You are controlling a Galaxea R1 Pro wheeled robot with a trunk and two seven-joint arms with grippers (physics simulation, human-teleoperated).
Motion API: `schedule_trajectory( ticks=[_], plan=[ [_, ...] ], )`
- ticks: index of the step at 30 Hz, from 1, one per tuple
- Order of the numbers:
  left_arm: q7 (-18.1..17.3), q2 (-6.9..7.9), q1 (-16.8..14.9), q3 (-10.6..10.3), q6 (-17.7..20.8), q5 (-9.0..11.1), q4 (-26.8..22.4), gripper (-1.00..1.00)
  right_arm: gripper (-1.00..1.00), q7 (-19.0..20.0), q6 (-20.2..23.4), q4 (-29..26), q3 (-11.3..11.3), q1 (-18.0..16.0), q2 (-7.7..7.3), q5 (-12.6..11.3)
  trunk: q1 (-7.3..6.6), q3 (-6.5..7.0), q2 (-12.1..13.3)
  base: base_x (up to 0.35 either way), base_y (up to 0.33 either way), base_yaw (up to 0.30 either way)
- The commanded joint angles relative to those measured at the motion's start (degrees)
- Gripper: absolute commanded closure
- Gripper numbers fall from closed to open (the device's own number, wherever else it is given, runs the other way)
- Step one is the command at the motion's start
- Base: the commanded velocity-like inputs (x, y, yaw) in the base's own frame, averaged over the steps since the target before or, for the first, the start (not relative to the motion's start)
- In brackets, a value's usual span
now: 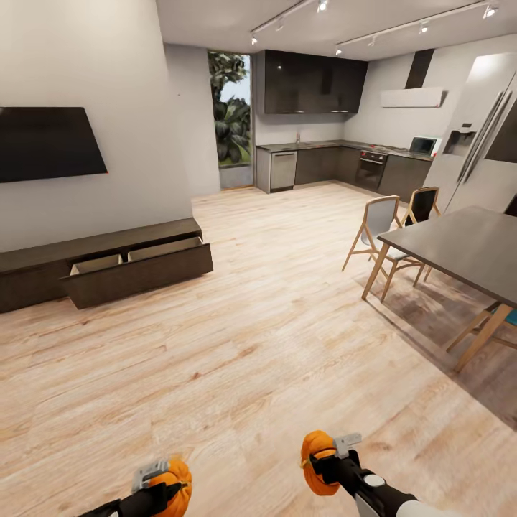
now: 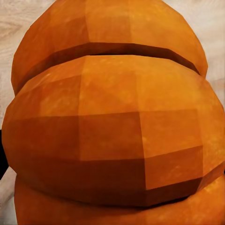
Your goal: Place each of the two pumpkins and all three candles from the living room inside a cabinet in the living room (use any cabinet), then make sure every cabinet is closed, and position the cauldron so it is next to a table in the living room.
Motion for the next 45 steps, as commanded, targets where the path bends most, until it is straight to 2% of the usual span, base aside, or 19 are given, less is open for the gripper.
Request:
schedule_trajectory(
  ticks=[1, 2, 4, 7, 9, 12, 20, 45],
  plan=[
    [-0.3, 0.33, 0.3, 0.1, 0.0, 0.0, 0.0, 1.0, 1.0, 0.3, -0.3, 0.0, -0.1, 0.0, -0.16, 0.0, 0.0, 0.01, 0.0, 0.0, 0.0, 0.0],
    [-0.6, 0.67, 0.3, 0.1, 0.0, 0.0, 0.0, 1.0, 1.0, 0.7, -0.7, 0.0, -0.1, 0.0, -0.16, 0.0, 0.0, 0.01, 0.0, 0.0, 0.0, 0.0],
    [-1.3, 0.12, 0.5, 0.1, 0.0, -0.1, 0.0, 1.0, 1.0, 1.0, -0.5, 0.0, 0.1, -0.4, 0.51, 0.1, 0.0, 0.01, 0.0, 0.0, 0.0, 0.0],
    [-0.3, -0.81, 0.7, 0.1, 0.0, -0.1, 0.0, 1.0, 1.0, 0.1, -0.6, -0.1, 0.2, 0.1, 1.0, 0.2, 0.0, 0.01, 0.0, 0.0, 0.0, 0.0],
    [0.3, -0.92, 0.8, 0.1, 0.0, -0.1, -0.1, 1.0, 1.0, -0.5, -0.7, -0.3, 0.2, 0.3, 1.05, 0.1, 0.0, 0.02, 0.0, 0.0, 0.0, 0.0],
    [1.2, -0.94, 0.8, 0.1, 0.0, -0.2, 0.0, 1.0, 1.0, -0.5, -0.9, -0.4, 0.2, 0.4, 1.02, 0.1, 0.0, 0.18, 0.0, 0.0, 0.0, 0.0],
    [1.3, -0.93, 0.8, 0.1, 0.0, -0.2, 0.0, 1.0, 1.0, -0.2, -2.2, -0.3, 0.1, 0.4, 1.02, 0.0, 0.0, 0.89, 0.0, 0.0, 0.0, 0.0],
    [1.3, -0.93, 0.8, 0.1, 0.0, -0.2, -0.1, 1.0, 1.0, -0.2, -2.2, -0.3, 0.1, 0.5, 1.1, 0.0, 0.0, 3.18, 0.0, 0.0, 0.0, 0.0]
  ],
)
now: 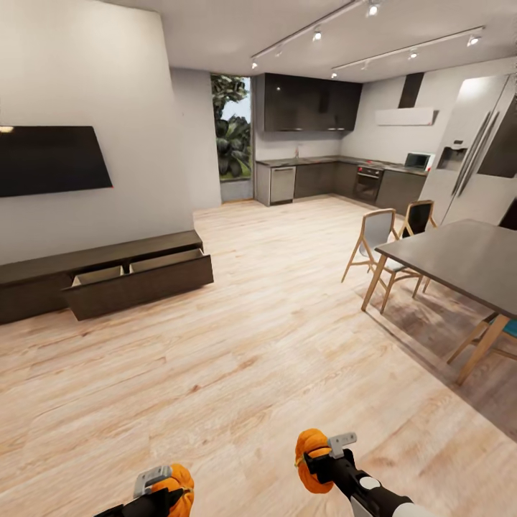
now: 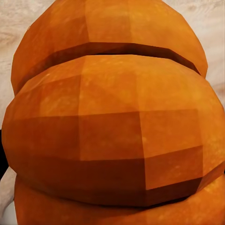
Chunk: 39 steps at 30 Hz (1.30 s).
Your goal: Place each of the two pumpkins and all three candles from the living room inside a cabinet in the living room (use any cabinet), then make sure every cabinet is closed, and position the cauldron so it is next to a table in the living room.
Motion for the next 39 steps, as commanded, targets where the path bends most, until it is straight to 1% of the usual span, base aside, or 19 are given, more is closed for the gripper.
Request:
schedule_trajectory(
  ticks=[1, 6, 11, 24, 36, 39],
  plan=[
    [0.0, 0.0, 0.0, 0.0, 0.0, 0.0, 0.0, 1.0, 1.0, 0.0, 0.0, 0.0, 0.0, 0.0, -0.01, 0.0, 0.0, 0.09, 0.0, 0.0, 0.0, 0.0],
    [0.0, 0.0, 0.0, 0.0, 0.0, 0.0, 0.0, 1.0, 1.0, -0.1, 0.0, 0.0, 0.0, 0.0, 0.01, 0.1, 0.0, 0.51, 0.0, 0.0, 0.0, 0.0],
    [0.0, 0.0, 0.0, 0.0, 0.0, 0.0, 0.0, 1.0, 1.0, -0.1, 0.0, 0.0, 0.0, 0.0, 0.01, 0.1, 0.0, 0.61, 0.0, 0.0, 0.0, 0.0],
    [0.0, 0.0, 0.0, 0.0, 0.0, 0.0, 0.0, 1.0, 1.0, -0.1, 0.0, 0.1, 0.0, 0.0, 0.01, 0.1, 0.0, 0.59, 0.0, 0.0, 0.0, 0.004],
    [0.0, 0.0, 0.0, 0.0, 0.0, 0.0, 0.0, 1.0, 1.0, -0.1, 0.0, 0.2, 0.0, 0.0, 0.09, 0.1, 0.0, 0.28, 0.0, 0.0, 0.0, 0.055],
    [0.0, 0.0, 0.0, 0.0, 0.0, 0.0, 0.0, 1.0, 1.0, -0.1, 0.0, 0.2, 0.0, 0.0, 0.09, 0.1, 0.0, 0.28, 0.0, 0.0, 0.0, 0.164]
  ],
)
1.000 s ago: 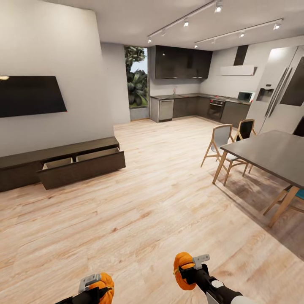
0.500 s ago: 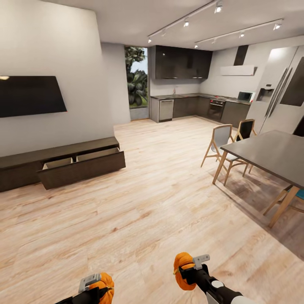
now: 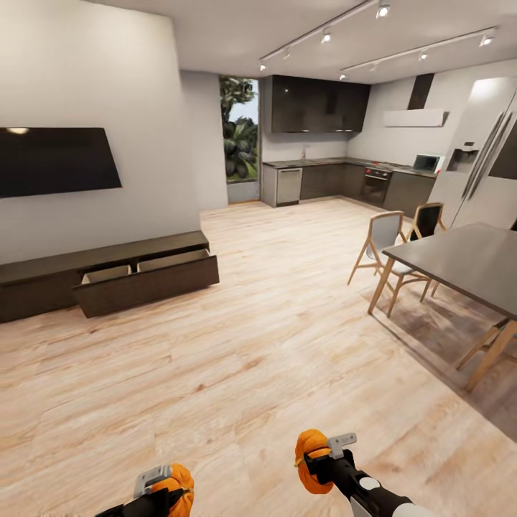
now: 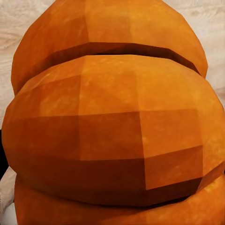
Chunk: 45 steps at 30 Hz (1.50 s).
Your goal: Place each of the two pumpkins and all three candles from the living room inside a cabinet in the living room (use any cabinet), then make sure every cabinet is closed, and position the cauldron so it is next to a table in the living room.
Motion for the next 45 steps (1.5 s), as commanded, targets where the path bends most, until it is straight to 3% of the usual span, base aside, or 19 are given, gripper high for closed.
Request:
schedule_trajectory(
  ticks=[1, 29, 45],
  plan=[
    [0.0, 0.0, 0.0, 0.0, 0.0, 0.0, 0.0, 1.0, 1.0, 0.0, 0.0, 0.0, 0.0, 0.0, 0.0, 0.0, 0.0, 0.0, 0.0, 0.0, 0.0, 0.244],
    [0.0, 0.0, 0.0, 0.0, 0.0, 0.0, 0.0, 1.0, 1.0, 0.0, 0.0, 0.0, 0.1, 0.0, 0.0, 0.1, 0.0, -0.72, 0.0, 0.0, 0.0, 0.255],
    [-0.1, 0.12, 0.0, 0.0, 0.0, 0.0, 0.0, 1.0, 1.0, 0.0, 0.0, 0.0, 0.0, 0.0, 0.0, 0.1, 0.0, -0.83, 0.0, 0.07, 0.0, 0.022]
  ],
)
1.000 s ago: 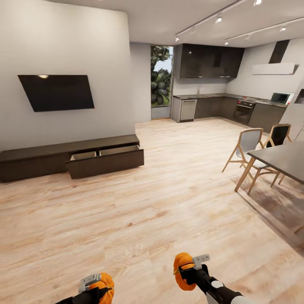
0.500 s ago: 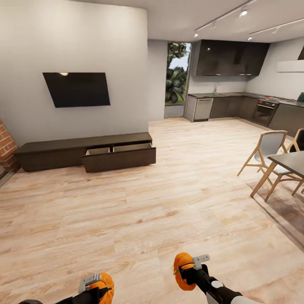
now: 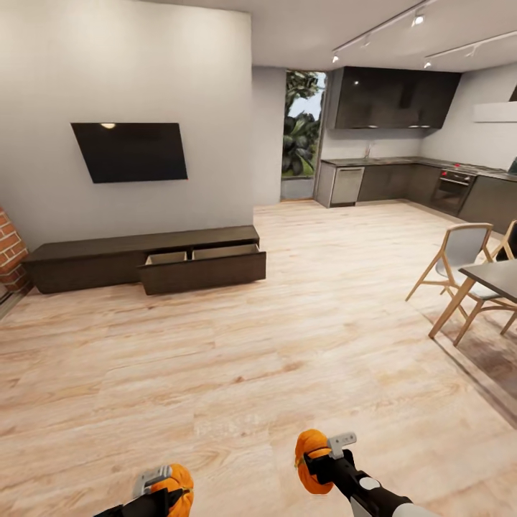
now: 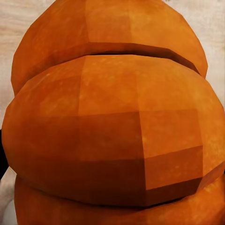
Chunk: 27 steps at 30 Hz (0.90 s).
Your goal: Place each of the two pumpkins and all three candles from the living room inside a cabinet in the living room (use any cabinet), then make sure every cabinet is closed, and position the cauldron so it is next to a table in the living room.
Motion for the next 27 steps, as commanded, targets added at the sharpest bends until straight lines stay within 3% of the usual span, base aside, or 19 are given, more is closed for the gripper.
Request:
schedule_trajectory(
  ticks=[1, 10, 27],
  plan=[
    [0.0, 0.02, 0.0, 0.0, 0.0, 0.0, 0.0, 1.0, 1.0, 0.0, 0.0, 0.0, 0.0, 0.0, 0.0, 0.0, 0.0, 0.0, 0.0, 0.314, 0.0, 0.0],
    [0.0, 0.06, 0.0, 0.0, 0.0, 0.0, 0.0, 1.0, 1.0, 0.0, 0.0, 0.0, 0.0, 0.0, -0.05, -0.2, 0.0, 0.0, 0.0, 0.334, 0.0, 0.016],
    [-0.2, 0.36, 0.0, 0.0, 0.0, 0.0, 0.0, 1.0, 1.0, 0.1, 0.0, -0.1, 0.0, 0.0, -0.31, 0.1, 0.0, 0.0, 0.0, 0.335, 0.0, 0.239]
  ],
)
